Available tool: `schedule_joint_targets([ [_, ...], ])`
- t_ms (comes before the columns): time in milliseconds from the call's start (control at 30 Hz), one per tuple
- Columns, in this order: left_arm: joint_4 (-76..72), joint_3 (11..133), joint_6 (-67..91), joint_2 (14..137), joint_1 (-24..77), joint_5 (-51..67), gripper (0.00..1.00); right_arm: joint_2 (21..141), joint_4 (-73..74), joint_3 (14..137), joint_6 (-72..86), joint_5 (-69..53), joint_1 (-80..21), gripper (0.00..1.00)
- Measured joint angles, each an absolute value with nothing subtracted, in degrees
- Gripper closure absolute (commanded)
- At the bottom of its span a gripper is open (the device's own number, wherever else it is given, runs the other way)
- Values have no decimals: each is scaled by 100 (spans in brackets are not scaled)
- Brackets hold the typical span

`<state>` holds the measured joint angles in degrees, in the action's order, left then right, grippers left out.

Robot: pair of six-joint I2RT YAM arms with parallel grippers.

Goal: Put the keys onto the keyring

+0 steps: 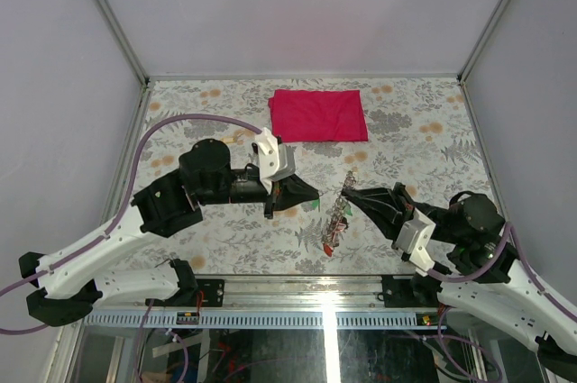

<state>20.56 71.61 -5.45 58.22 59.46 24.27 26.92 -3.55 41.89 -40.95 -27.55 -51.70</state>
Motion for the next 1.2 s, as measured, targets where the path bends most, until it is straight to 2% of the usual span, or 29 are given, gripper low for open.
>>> schedule_joint_targets([
  [500, 1861, 7247, -508, 5736, 5946, 2692, 100, 3098, -685, 4499, -3415, -3260, -5170, 98],
  [800, 1525, 7244, -464, 5502, 5946, 2700, 100, 3295, -1284, 4528, -2499, -3264, -5170, 99],
  [1200, 1358, 7244, -368, 5524, 5946, 2694, 100, 3577, -1599, 4683, -2357, -3000, -5170, 100],
])
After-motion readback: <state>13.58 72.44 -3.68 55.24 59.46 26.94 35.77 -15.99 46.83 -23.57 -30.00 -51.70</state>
